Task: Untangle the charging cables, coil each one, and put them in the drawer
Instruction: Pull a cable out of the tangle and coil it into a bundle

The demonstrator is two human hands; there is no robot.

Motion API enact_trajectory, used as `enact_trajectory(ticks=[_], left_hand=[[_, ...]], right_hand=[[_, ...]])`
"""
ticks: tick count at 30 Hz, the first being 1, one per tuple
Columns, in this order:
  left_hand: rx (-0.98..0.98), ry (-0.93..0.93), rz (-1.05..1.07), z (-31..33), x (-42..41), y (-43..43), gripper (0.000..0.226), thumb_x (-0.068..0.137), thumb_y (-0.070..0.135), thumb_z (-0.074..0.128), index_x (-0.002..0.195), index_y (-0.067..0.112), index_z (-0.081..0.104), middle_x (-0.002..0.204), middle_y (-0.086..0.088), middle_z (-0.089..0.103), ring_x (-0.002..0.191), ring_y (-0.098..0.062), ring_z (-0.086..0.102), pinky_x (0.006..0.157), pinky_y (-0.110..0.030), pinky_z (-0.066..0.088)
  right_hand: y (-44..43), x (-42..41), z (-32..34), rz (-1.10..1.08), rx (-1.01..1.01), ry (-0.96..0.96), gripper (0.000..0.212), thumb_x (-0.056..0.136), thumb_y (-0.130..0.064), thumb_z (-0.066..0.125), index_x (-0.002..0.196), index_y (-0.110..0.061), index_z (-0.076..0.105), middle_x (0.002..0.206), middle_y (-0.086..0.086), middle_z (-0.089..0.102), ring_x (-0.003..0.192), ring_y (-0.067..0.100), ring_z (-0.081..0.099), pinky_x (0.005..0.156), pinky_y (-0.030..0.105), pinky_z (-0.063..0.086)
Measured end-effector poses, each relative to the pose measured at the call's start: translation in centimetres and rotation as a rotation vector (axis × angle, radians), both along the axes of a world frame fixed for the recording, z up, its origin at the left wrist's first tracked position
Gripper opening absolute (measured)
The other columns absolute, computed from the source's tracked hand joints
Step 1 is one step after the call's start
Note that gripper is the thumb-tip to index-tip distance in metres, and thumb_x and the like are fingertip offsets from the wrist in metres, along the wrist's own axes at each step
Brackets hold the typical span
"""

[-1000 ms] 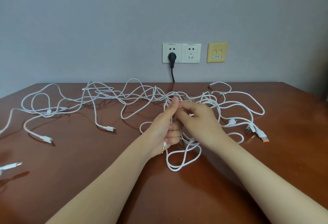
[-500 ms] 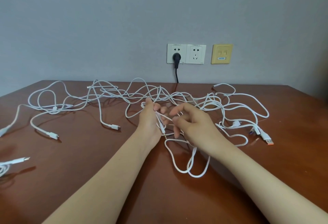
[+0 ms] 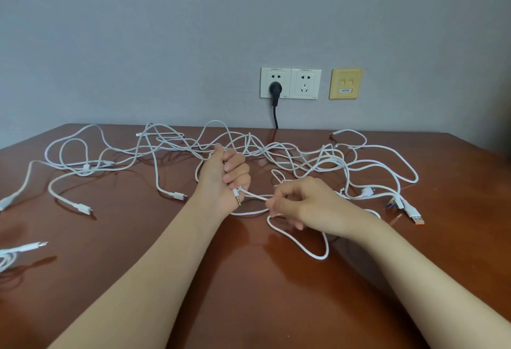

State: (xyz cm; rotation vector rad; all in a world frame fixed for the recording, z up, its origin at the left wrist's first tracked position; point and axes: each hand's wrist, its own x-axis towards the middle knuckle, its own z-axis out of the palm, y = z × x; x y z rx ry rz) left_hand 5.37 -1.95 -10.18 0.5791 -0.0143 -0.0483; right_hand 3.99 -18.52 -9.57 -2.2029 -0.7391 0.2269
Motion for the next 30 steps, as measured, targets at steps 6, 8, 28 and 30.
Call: enact_trajectory(ticks=[6, 8, 28, 30], left_hand=[[0.581, 0.113, -0.163, 0.4, -0.9, -1.7, 0.047, 0.100, 0.044, 0.024, 0.063, 0.017, 0.033, 0.039, 0.006, 0.035, 0.022, -0.001, 0.019, 0.025, -0.011, 0.009], [0.723, 0.136, -0.158, 0.2, -1.0, -2.5, 0.047, 0.100, 0.045, 0.025, 0.066, 0.015, 0.036, 0.040, 0.004, 0.039, 0.023, -0.001, 0.018, 0.027, -0.008, 0.011], [0.943, 0.015, -0.264, 0.3, -1.7, -4.4, 0.052, 0.091, 0.061, 0.017, 0.067, 0.019, 0.035, 0.037, 0.007, 0.023, 0.025, -0.005, 0.024, 0.030, -0.013, 0.021], [1.009, -0.004, -0.278, 0.4, -1.9, -4.2, 0.057, 0.088, 0.065, 0.015, 0.061, 0.017, 0.030, 0.036, 0.007, 0.022, 0.025, -0.003, 0.016, 0.029, -0.011, 0.012]], right_hand=[[-1.4, 1.3, 0.6, -0.141, 0.060, -0.167, 0.024, 0.083, -0.027, 0.068, 0.060, -0.024, 0.062, 0.055, -0.008, 0.055, 0.056, 0.004, 0.048, 0.065, 0.029, 0.041], [-1.2, 1.0, 0.7, -0.134, 0.119, -0.209, 0.022, 0.081, -0.024, 0.070, 0.061, -0.030, 0.063, 0.064, 0.003, 0.062, 0.063, 0.009, 0.052, 0.068, 0.031, 0.045], [-0.4, 1.1, 0.3, -0.261, 0.301, -0.399, 0.028, 0.080, -0.018, 0.071, 0.064, -0.028, 0.050, 0.053, -0.007, 0.039, 0.052, 0.007, 0.039, 0.053, 0.019, 0.030], [-0.5, 1.2, 0.3, -0.260, 0.312, -0.402, 0.027, 0.080, -0.017, 0.071, 0.066, -0.028, 0.050, 0.048, -0.009, 0.040, 0.048, 0.006, 0.041, 0.051, 0.018, 0.030]])
